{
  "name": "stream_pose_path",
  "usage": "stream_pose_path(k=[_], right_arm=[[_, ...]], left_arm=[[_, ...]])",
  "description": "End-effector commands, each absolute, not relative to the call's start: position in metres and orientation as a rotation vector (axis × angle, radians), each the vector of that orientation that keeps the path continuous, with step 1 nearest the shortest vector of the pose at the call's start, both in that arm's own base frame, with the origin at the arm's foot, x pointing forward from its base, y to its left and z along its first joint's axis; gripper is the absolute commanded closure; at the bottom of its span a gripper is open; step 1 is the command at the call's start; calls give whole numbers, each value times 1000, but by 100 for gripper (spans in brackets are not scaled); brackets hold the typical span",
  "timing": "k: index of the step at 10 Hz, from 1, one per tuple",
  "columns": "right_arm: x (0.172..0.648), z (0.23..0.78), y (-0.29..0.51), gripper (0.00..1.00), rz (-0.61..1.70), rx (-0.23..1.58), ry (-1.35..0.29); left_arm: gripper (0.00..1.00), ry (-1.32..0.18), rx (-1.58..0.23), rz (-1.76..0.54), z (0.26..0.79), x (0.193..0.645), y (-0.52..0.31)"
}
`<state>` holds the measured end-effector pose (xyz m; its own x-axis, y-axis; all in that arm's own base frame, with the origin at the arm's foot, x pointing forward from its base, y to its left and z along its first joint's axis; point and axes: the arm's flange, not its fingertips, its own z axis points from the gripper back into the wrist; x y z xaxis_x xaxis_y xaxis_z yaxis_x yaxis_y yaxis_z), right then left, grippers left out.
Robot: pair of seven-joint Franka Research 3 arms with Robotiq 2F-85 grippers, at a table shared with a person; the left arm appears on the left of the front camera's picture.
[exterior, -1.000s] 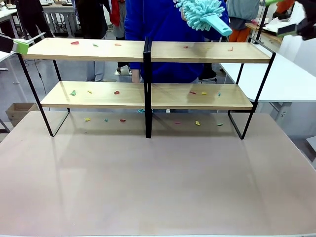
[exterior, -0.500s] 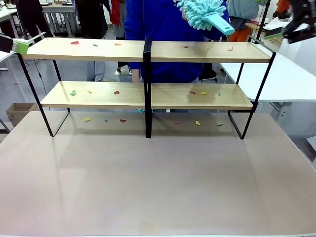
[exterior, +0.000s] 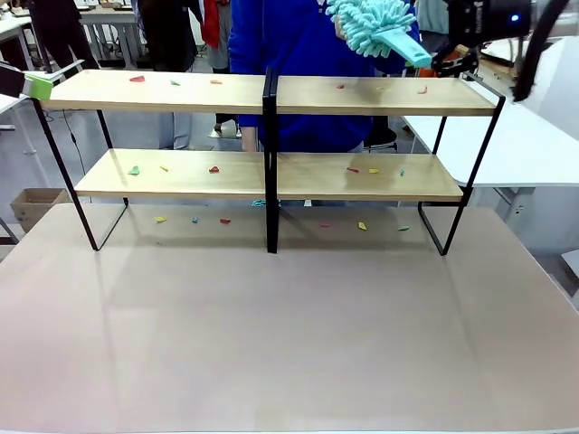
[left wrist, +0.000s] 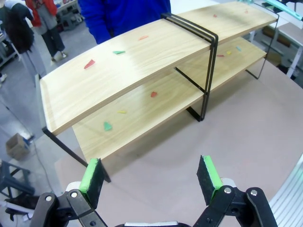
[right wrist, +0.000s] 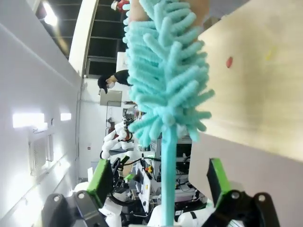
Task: Clean the shelves.
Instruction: Pick up the Duster when the human hands it over.
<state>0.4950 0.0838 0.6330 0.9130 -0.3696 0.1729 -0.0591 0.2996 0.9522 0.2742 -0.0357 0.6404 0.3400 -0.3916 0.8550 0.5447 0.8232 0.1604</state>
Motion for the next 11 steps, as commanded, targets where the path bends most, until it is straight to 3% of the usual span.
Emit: stream_pose_path(k=[1, 5, 6, 7, 8, 9, 10, 11], right_arm=[[500, 634, 82, 0, -180, 1265, -403], [497, 632, 86, 0, -139, 1274, -357], [497, 632, 87, 57, -143, 1269, -361], [497, 633, 87, 57, -133, 1279, -365], [496, 632, 86, 100, -127, 1286, -373], [496, 632, 86, 62, -120, 1289, -371], [496, 631, 86, 100, -124, 1291, -366], [497, 631, 84, 100, -123, 1292, -365]], left_arm=[[0, -1061, -161, -614, 640, 274, -35], [0, -1061, -161, -614, 640, 274, -35], [0, -1061, -161, -614, 640, 274, -35], [0, -1061, -161, -614, 640, 274, -35], [0, -1061, -161, -614, 640, 274, -35], [0, -1061, -161, -614, 640, 274, -35], [0, -1061, -161, -614, 640, 274, -35], [0, -1061, -161, -614, 640, 274, -35]])
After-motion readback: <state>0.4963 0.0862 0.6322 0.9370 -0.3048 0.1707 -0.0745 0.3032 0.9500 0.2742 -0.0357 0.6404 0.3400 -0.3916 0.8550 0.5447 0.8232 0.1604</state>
